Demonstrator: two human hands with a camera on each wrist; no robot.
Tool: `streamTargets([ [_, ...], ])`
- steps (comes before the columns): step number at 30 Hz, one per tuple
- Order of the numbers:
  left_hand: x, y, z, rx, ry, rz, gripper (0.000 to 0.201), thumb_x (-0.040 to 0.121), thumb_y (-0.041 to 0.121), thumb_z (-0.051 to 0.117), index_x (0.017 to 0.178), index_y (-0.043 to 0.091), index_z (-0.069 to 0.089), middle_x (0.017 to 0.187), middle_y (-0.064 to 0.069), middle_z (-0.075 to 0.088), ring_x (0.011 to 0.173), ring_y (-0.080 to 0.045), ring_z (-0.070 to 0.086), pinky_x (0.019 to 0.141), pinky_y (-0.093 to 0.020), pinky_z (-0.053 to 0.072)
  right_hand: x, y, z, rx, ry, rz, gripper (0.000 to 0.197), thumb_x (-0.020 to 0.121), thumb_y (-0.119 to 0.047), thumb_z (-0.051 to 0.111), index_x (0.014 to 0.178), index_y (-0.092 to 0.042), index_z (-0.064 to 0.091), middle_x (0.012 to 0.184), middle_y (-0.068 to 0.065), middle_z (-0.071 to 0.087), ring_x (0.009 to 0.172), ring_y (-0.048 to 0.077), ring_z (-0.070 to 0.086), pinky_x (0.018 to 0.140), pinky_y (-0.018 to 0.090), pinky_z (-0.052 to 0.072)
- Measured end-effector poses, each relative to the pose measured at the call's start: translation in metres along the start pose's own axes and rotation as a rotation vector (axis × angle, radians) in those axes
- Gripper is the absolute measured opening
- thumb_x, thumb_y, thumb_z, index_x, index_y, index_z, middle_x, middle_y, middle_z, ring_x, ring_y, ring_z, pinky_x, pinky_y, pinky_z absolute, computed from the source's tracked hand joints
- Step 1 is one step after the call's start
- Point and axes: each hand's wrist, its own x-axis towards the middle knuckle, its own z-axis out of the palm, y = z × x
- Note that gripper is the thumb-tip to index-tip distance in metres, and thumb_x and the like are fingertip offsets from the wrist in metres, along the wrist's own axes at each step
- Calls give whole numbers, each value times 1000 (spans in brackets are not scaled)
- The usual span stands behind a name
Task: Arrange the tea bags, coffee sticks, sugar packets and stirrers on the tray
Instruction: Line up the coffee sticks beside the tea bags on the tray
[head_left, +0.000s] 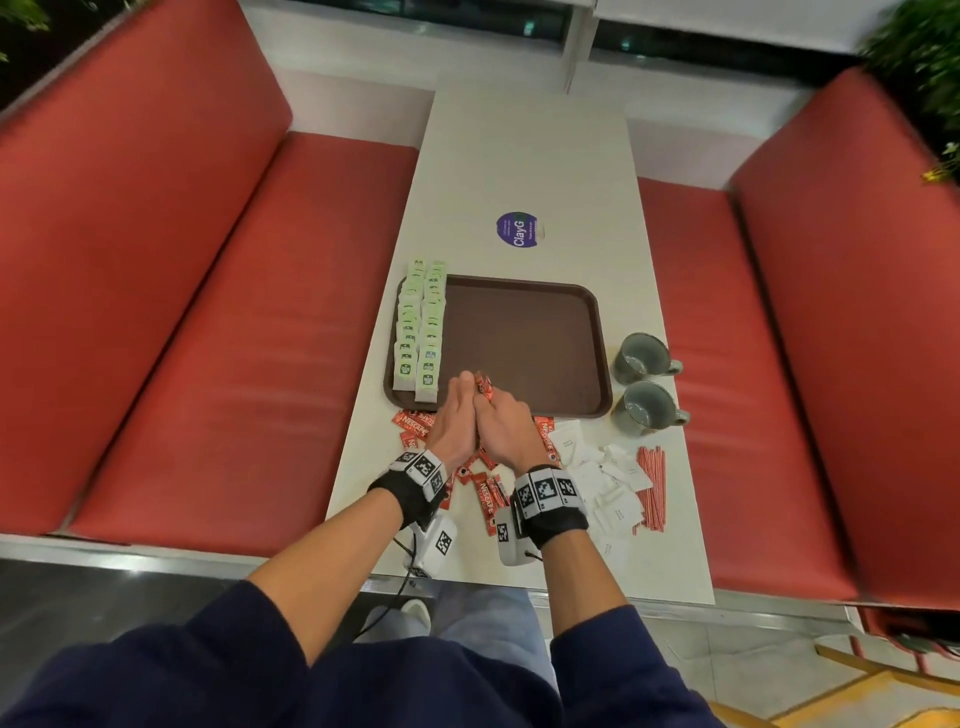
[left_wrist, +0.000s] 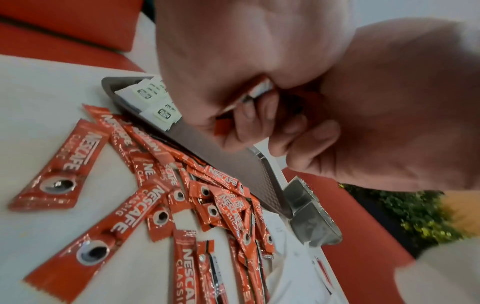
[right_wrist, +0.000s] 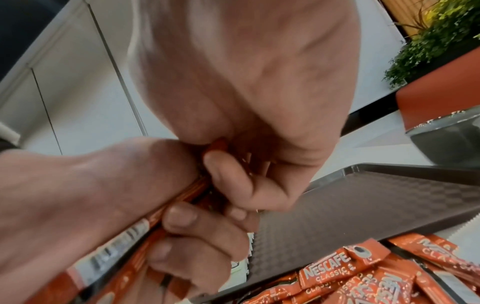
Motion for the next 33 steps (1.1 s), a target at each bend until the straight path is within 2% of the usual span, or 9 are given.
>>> streamTargets([
  [3,13,-21,0,-60,-103,-78,110,86,100,9,167,29,36,170,-3,43,157,-20,38,132,-50,26,1,0,-2,9,-40,24,42,117,-41,36,103,-14,66,95,6,74,80,20,68,76,37,56],
  [9,0,-14,-6,-205,-104,-105,84,92,93,35,117,18,63,112,-12,73,102,-25,73,93,-46,62,-2,7,13,16,-9,17,46,116,-47,34,105,-16,65,101,7,75,88,24,72,89,49,62],
  [12,-5,-13,-11,-263,-81,-130,76,93,87,47,121,19,67,109,-22,72,84,-32,73,71,-37,63,-9,5,15,213,42,26,46,117,-50,36,109,-18,69,102,2,76,92,20,73,89,47,63],
  [14,-6,-11,-18,-305,-78,-139,68,99,78,52,129,18,66,111,-38,64,87,-50,71,76,-39,67,-13,7,12,349,146,39,47,116,-53,37,114,-18,69,100,0,75,93,20,72,90,49,61],
  [19,-11,0,-29,-426,-128,-171,60,96,78,56,91,18,57,60,0,34,45,-15,27,45,-30,17,-13,12,3,442,195,-30,35,114,-54,47,113,-22,63,103,3,75,93,20,72,89,47,59],
  [22,-18,9,-28,-421,-151,-187,61,98,78,53,75,24,70,55,2,32,44,-14,27,40,-27,20,-12,10,5,384,167,-97,36,113,-50,52,102,-18,64,96,12,74,91,34,71,85,56,61],
  [24,-20,9,-28,-400,-153,-197,66,97,80,52,66,25,69,55,1,38,44,-14,33,41,-26,24,-11,9,7,341,177,-123,31,114,-42,54,98,-17,62,85,7,71,76,22,68,72,43,59],
  [27,-18,7,-31,-416,-163,-203,68,91,84,56,73,19,63,57,-1,42,44,-14,36,41,-26,26,-12,5,4,286,167,-172,27,115,-38,55,94,-21,61,79,-7,67,66,0,61,62,21,47],
  [33,-9,8,-41,-534,-56,-176,66,84,86,66,89,20,66,63,-3,43,45,-13,40,41,-26,31,-29,-7,0,292,133,-95,41,109,-56,57,91,-20,60,73,-10,60,55,0,48,56,20,40],
])
